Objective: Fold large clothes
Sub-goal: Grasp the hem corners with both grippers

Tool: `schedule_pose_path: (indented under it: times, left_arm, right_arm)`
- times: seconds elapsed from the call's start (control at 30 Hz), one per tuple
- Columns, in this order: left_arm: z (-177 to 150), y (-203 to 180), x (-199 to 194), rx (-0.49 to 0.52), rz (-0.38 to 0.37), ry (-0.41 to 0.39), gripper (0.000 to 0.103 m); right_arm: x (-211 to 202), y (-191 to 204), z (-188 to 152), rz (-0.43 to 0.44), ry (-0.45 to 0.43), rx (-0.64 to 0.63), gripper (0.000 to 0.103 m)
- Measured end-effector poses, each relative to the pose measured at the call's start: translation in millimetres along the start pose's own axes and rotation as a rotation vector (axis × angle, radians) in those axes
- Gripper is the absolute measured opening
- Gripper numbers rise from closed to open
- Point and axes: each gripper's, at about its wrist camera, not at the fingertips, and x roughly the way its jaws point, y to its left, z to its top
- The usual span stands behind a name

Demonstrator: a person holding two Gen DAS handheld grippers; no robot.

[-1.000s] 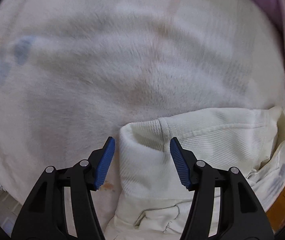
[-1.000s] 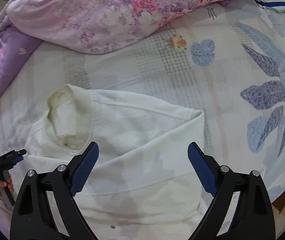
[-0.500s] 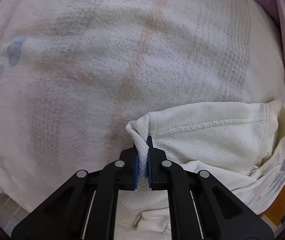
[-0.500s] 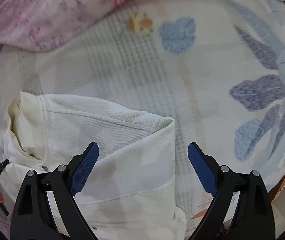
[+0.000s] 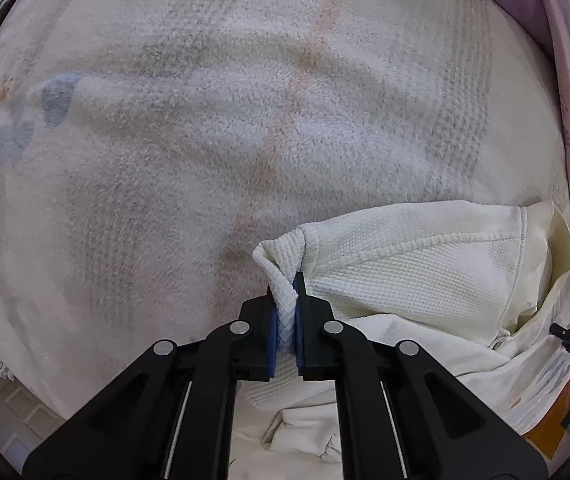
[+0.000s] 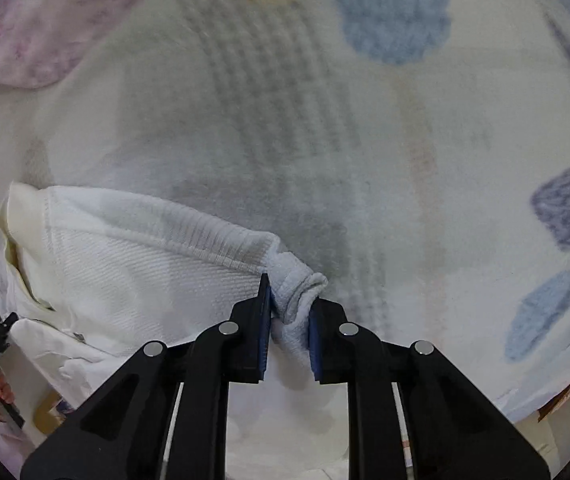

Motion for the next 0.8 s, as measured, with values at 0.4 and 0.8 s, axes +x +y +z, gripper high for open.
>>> schedule_pose_path:
  times: [0.4, 0.8]
  left_arm:
    - [-55.1, -22.2, -65.9, 0.073, 0.071, -0.163, 0.006]
    - [-142.7, 1.5, -115.6, 0.110, 0.065, -0.315, 0.006]
  right_arm:
    - [-82.2, 8.3, -94.7, -0.088, -0.256, 0.038, 0.013]
    - [-148.4, 5.5, -219.1, -0.042, -0.449, 0.018, 0.013]
